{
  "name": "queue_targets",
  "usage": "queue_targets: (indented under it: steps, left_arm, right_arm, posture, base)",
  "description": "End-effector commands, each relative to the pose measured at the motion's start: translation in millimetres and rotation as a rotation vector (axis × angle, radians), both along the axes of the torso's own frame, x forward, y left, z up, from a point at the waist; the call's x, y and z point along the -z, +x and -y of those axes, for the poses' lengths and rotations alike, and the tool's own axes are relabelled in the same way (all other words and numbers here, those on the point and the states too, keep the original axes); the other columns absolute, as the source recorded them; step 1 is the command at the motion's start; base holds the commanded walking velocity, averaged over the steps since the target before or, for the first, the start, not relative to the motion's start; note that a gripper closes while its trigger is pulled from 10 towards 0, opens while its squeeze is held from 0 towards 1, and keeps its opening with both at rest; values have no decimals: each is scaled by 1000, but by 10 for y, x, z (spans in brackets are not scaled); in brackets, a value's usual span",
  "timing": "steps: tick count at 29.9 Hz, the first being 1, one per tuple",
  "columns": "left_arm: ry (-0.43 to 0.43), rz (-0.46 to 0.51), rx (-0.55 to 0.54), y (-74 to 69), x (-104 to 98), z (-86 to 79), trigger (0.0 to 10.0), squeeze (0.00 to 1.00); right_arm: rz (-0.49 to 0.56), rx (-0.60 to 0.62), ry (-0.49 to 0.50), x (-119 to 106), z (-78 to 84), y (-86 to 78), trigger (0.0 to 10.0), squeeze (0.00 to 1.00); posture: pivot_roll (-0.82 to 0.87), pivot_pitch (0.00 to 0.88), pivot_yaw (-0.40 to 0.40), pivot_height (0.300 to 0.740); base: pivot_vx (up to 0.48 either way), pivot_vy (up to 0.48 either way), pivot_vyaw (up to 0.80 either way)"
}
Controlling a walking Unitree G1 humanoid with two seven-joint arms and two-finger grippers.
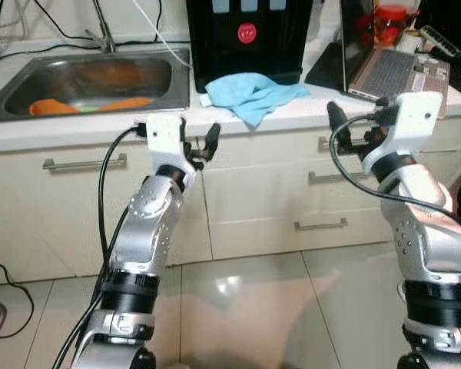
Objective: Kitchen organization
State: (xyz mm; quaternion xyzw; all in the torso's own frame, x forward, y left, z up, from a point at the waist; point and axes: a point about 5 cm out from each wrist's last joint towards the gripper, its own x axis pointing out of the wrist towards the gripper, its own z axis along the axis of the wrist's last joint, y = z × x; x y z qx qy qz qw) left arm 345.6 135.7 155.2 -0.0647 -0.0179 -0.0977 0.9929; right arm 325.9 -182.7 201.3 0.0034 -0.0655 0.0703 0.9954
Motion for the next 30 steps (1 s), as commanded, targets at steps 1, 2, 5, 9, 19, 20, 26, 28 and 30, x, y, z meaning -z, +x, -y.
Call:
queue_targets:
  steps: [1,2,5,9,19,20,26,28,30]
  left_arm:
    - [8,-32,-28,12,111,-85,10000,0]
    - [15,-62,-43,15,194,-128,10000,0]
    - [28,-118,-74,12,356,-217,10000,0]
    - [35,-177,-104,-3,528,-311,10000,0]
    - [90,-412,-95,-182,1121,-396,10000,0]
    - [100,-437,-94,-219,1186,-405,10000,0]
    - [195,-584,-107,-468,1527,-495,10000,0]
    - [224,-612,-102,-501,1573,-516,10000,0]
    - [246,-644,-101,-580,1652,-549,10000,0]
  right_arm:
    - [-7,-8,-21,56,-4,6,10000,1000]
    - [-20,-7,-30,103,8,6,10000,1000]
    - [-44,-2,-30,190,37,3,10000,1000]
    - [-66,3,-37,289,68,-5,10000,1000]
    - [-216,-26,-61,822,38,4,10000,1000]
    - [-244,-26,-54,907,26,6,10000,1000]
    - [-438,-18,-4,1449,-58,-61,10000,929]
    - [-501,-10,-6,1626,-80,-113,10000,933]
    - [-553,-4,9,1754,-96,-165,10000,929]
  posture:
    - [17,41,44,740]
    - [15,40,45,740]
    - [13,39,47,740]
    - [11,39,46,740]
    - [12,37,50,740]
    - [10,36,51,740]
    - [14,34,49,740]
    - [15,31,49,740]
    - [19,33,49,740]
  base:
    - [0,0,0]
    - [0,0,0]
    - [0,0,0]
    - [0,0,0]
    - [0,0,0]
    - [0,0,0]
    - [0,0,0]
    - [0,0,0]
    - [0,0,0]
